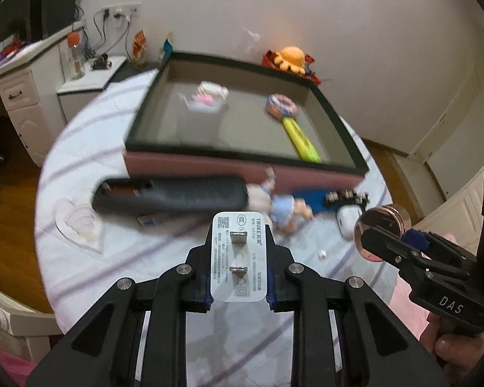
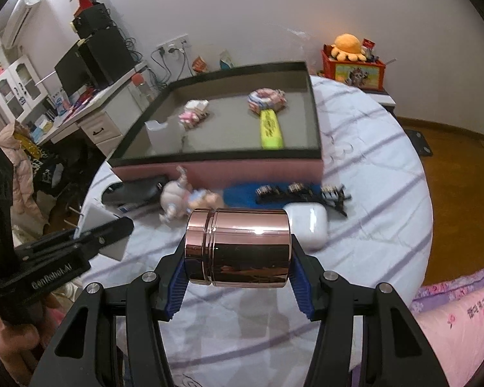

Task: Organize rigid objects
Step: 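Carry the charger and canister over the pink box with both tools, then lower the charger and canister into the box and open both tools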

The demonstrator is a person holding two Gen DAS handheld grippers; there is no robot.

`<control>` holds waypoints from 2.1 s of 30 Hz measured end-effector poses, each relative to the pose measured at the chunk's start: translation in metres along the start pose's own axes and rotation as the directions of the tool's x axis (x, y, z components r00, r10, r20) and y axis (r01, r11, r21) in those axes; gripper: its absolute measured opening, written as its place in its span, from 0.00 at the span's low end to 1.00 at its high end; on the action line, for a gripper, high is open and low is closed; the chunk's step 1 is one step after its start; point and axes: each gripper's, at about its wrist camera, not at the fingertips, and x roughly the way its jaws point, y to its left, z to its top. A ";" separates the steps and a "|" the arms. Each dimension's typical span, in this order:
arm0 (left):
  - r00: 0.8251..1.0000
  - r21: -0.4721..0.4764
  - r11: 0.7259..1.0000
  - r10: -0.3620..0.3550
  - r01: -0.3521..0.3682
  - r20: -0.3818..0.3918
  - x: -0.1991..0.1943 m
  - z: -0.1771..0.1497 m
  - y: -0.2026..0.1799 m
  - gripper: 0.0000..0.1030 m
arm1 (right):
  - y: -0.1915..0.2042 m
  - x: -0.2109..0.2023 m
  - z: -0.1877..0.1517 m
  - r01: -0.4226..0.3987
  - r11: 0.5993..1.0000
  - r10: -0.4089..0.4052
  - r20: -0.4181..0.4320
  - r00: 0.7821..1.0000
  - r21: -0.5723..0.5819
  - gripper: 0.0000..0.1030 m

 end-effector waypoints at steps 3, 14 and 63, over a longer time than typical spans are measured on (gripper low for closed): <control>0.999 0.007 1.000 0.014 -0.014 0.034 -0.005 0.020 0.008 0.22 | 0.006 0.000 0.015 -0.009 1.000 0.009 0.017 1.000 -0.017 0.54; 0.996 0.028 1.000 0.009 -0.011 0.085 0.018 0.103 0.025 0.22 | 0.013 0.030 0.090 -0.006 0.998 0.010 0.052 0.999 -0.064 0.54; 0.973 0.055 0.977 0.201 -0.208 0.112 0.009 0.093 0.016 1.00 | 0.003 0.039 0.090 0.040 0.999 -0.040 0.081 0.996 0.010 1.00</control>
